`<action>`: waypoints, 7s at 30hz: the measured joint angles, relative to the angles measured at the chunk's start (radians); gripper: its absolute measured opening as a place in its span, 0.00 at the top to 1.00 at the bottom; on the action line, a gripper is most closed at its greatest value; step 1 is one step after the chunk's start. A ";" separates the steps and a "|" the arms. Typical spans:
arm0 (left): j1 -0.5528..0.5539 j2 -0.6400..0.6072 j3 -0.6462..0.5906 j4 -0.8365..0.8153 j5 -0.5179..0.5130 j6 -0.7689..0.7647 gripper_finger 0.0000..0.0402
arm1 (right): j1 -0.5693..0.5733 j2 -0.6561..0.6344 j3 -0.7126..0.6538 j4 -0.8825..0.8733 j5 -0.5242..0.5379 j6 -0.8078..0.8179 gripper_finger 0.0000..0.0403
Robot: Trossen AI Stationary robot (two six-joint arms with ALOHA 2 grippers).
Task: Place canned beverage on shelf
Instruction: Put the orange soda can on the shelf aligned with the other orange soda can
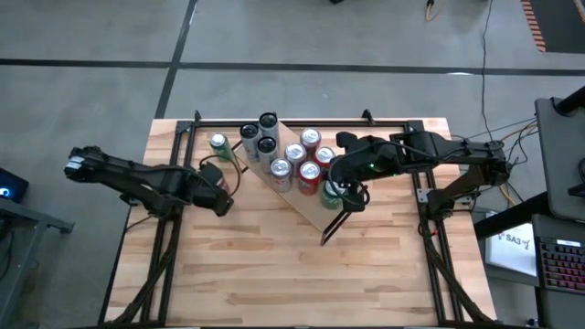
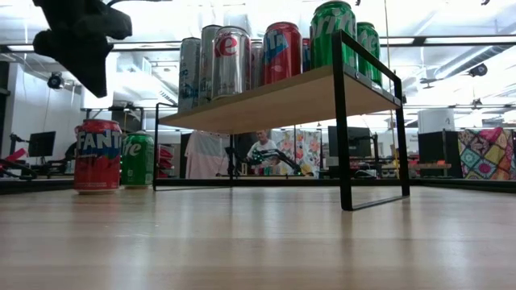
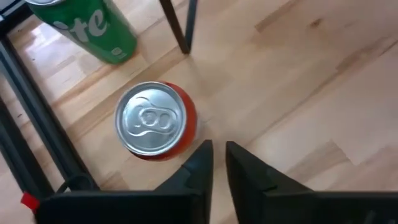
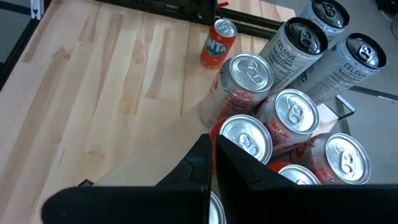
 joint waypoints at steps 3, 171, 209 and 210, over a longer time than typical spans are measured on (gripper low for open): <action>0.013 0.002 0.000 -0.014 -0.006 -0.012 0.85 | 0.000 0.000 0.000 0.001 0.000 0.000 0.98; 0.060 0.681 0.926 0.286 0.249 1.538 0.28 | 0.165 -0.155 -0.042 -0.273 -0.053 0.255 0.98; 0.094 0.704 0.910 0.299 0.274 1.477 0.20 | 0.165 -0.155 -0.042 -0.273 -0.052 0.281 0.98; 0.094 0.709 0.909 0.299 0.274 1.476 0.20 | 0.165 -0.155 -0.042 -0.273 -0.053 0.281 0.98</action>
